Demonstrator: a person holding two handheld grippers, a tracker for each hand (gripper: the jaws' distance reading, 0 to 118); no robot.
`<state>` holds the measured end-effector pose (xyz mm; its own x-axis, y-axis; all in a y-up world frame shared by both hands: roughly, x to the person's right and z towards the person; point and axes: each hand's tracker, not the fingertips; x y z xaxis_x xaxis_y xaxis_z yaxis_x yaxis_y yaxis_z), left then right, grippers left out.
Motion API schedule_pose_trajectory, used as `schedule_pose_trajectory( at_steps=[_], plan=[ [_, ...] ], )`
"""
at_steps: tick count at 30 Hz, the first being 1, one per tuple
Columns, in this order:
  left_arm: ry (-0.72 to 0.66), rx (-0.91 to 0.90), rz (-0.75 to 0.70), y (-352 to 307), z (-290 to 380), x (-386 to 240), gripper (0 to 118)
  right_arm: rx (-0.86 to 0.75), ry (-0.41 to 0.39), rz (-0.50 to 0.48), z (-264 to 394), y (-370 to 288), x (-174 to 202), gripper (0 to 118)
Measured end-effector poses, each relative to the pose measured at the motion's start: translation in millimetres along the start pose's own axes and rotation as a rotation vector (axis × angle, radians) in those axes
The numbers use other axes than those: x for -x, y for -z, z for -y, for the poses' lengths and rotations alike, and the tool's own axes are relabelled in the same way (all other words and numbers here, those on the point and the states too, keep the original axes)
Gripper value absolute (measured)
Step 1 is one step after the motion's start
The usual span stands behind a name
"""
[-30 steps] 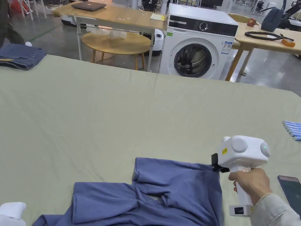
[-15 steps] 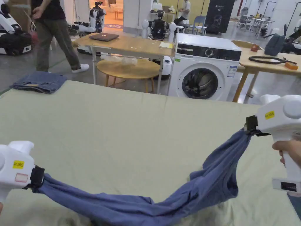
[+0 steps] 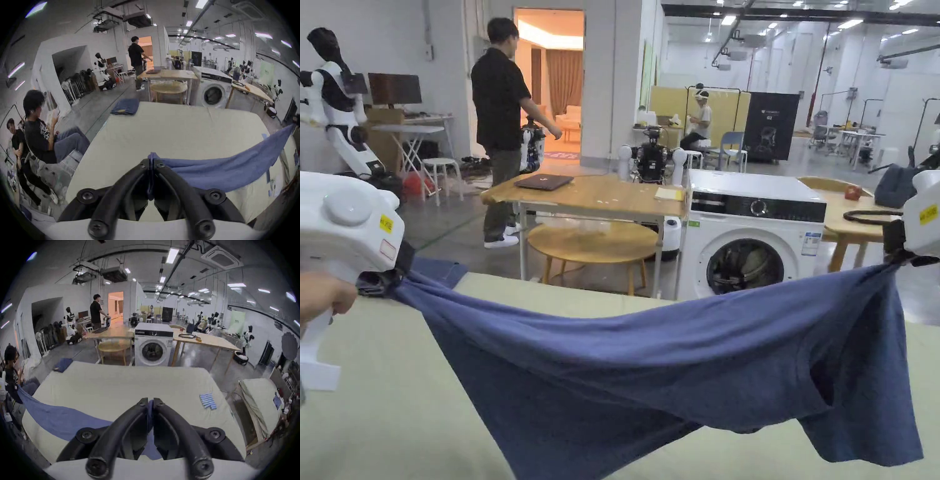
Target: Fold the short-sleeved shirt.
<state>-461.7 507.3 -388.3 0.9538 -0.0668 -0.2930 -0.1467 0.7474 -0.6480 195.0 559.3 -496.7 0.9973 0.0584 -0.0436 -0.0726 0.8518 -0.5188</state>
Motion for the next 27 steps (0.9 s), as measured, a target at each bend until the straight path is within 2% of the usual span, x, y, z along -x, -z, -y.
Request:
schedule_pose_trajectory(
  at_steps=[9,13,14,16,22,27],
  plan=[
    [-0.095,-0.069,0.001,49.5,-80.8,-7.6,0,-0.067,0.071,0.089,-52.3,42.7,-7.6,3],
    [-0.152,-0.073,0.027,76.9,-96.2,-10.3,0,-0.052,0.197,0.076,-63.7,87.5,-27.4,3],
    [-0.174,-0.090,0.037,84.5,-97.5,-9.3,0,-0.063,0.227,0.075,-55.3,79.4,-24.6,3],
    [-0.193,-0.106,0.047,100.9,-97.6,-9.9,0,-0.074,0.259,0.056,-48.8,92.0,-28.5,3],
    [-0.129,-0.070,0.045,148.7,-56.6,-24.9,0,-0.046,0.252,0.035,5.7,150.9,-29.6,3],
    [-0.145,0.001,0.079,170.4,31.3,-38.9,0,0.042,0.183,0.028,111.5,176.8,-22.9,3]
  ],
)
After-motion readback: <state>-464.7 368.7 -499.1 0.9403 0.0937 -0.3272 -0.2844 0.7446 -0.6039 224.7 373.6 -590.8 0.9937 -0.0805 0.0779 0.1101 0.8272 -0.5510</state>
